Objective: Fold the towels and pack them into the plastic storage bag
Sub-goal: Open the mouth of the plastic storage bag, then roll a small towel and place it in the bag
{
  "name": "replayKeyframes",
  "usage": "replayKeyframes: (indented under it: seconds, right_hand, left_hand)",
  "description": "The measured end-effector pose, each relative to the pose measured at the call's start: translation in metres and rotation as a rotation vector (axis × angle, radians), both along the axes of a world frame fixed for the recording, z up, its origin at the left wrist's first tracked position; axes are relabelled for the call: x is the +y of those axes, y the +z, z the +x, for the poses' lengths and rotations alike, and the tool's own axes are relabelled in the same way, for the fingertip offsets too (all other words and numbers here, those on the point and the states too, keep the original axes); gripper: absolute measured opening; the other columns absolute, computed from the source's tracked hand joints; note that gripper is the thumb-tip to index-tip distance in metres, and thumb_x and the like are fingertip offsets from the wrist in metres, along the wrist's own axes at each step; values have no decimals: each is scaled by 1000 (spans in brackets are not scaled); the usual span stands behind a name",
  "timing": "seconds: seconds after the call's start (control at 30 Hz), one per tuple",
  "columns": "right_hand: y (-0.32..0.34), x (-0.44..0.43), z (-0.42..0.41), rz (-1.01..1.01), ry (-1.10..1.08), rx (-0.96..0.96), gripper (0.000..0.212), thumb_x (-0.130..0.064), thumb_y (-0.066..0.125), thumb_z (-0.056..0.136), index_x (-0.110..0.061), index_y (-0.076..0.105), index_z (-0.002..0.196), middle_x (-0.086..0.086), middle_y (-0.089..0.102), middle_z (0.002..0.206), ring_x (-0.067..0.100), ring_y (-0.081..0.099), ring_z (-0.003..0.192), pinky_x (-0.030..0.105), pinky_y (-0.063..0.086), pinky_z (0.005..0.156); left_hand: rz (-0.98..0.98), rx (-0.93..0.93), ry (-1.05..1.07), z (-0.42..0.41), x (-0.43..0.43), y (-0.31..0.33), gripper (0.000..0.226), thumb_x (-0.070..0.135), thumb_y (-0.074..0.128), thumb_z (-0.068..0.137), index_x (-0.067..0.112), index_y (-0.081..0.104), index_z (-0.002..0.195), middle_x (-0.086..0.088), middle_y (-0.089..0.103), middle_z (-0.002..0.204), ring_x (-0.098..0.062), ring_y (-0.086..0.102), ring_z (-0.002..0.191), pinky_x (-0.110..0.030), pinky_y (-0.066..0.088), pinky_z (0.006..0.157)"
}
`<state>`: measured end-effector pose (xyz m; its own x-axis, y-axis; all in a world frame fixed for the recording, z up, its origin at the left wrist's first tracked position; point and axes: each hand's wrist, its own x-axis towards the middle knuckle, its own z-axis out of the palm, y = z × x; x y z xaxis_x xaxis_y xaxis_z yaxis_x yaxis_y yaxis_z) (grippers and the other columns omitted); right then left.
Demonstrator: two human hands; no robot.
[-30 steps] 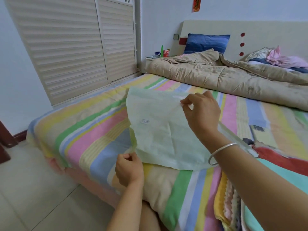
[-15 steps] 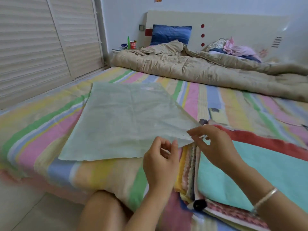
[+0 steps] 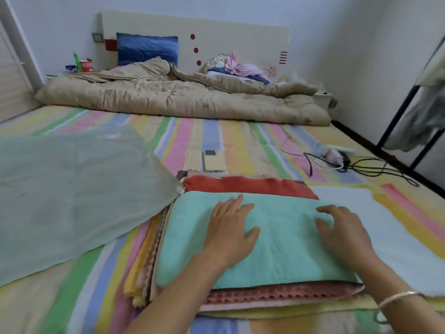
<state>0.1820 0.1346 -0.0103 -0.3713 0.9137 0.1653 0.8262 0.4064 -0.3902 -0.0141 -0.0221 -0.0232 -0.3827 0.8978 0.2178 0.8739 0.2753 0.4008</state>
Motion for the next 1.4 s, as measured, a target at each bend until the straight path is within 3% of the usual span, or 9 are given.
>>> replayKeyframes:
  seconds: [0.13, 0.37, 0.57, 0.73, 0.9, 1.03, 1.2, 1.3, 1.4]
  right_hand:
    - [-8, 32, 25, -177, -142, -59, 48, -45, 51, 92, -22, 48, 135, 9, 50, 135, 31, 44, 124, 43, 42, 96]
    - [-9, 25, 39, -182, -191, 22, 55, -48, 56, 90, -21, 42, 136, 6, 60, 120, 29, 58, 108, 38, 49, 80]
    - [5, 1, 32, -61, -184, -22, 29, -32, 51, 91, -28, 46, 119, 5, 52, 111, 27, 49, 81, 34, 39, 67]
    - [34, -29, 18, 31, -6, -103, 29, -24, 47, 93, -29, 58, 120, -1, 56, 119, 30, 56, 100, 34, 41, 74]
    - [80, -79, -41, -93, 348, 158, 32, -21, 60, 92, -29, 62, 122, -6, 55, 106, 13, 52, 82, 26, 42, 76]
    - [71, -121, -105, -330, 628, 263, 37, -21, 62, 91, -30, 60, 126, -10, 55, 105, 2, 54, 70, 23, 49, 76]
    - [39, -130, -141, -516, 690, 306, 31, -30, 58, 93, -33, 57, 125, -14, 62, 113, 8, 68, 80, 38, 59, 71]
    - [35, -110, -145, -406, 553, 430, 21, -19, 57, 94, -30, 63, 110, -15, 66, 102, 7, 67, 79, 36, 57, 69]
    - [32, -94, -143, -149, 475, 375, 23, -14, 59, 91, -31, 66, 104, -21, 63, 96, 6, 59, 85, 24, 47, 74]
  left_hand:
    - [-166, 114, 5, 1, 13, -25, 68, 62, 10, 92, 34, 7, 154, 6, -10, 162, -11, -14, 148, -41, -9, 120]
    - [-137, 142, 21, 2, 7, -34, 90, 74, -24, 73, 38, -1, 153, 12, -16, 160, -5, -20, 145, -38, -10, 121]
    - [94, 37, 36, 5, 1, -36, 70, 62, 18, 87, 31, 41, 145, 6, 24, 158, -12, 17, 147, -35, 8, 121]
    - [391, 205, 13, 21, -15, -22, 33, 38, 55, 85, 23, 67, 111, 4, 57, 130, -17, 52, 114, -33, 42, 94]
    - [589, -614, 262, 0, -42, -2, 18, 14, 51, 96, 23, 67, 96, 7, 71, 99, -5, 66, 73, -28, 52, 63]
    - [480, -1286, 472, -40, -67, 17, 49, 39, 30, 104, 8, 67, 101, -11, 74, 90, -18, 69, 61, -29, 57, 51]
    - [194, -1032, 548, -89, -74, -6, 79, 96, 31, 62, 37, 72, 97, 3, 73, 103, -23, 69, 96, -46, 54, 89]
    - [76, -893, 444, -95, -71, -7, 61, 75, 52, 72, 15, 64, 76, -6, 69, 78, -22, 63, 76, -30, 47, 78]
    - [87, -906, 333, -96, -71, -7, 58, 64, 56, 65, 10, 70, 83, -12, 74, 86, -29, 71, 83, -48, 55, 85]
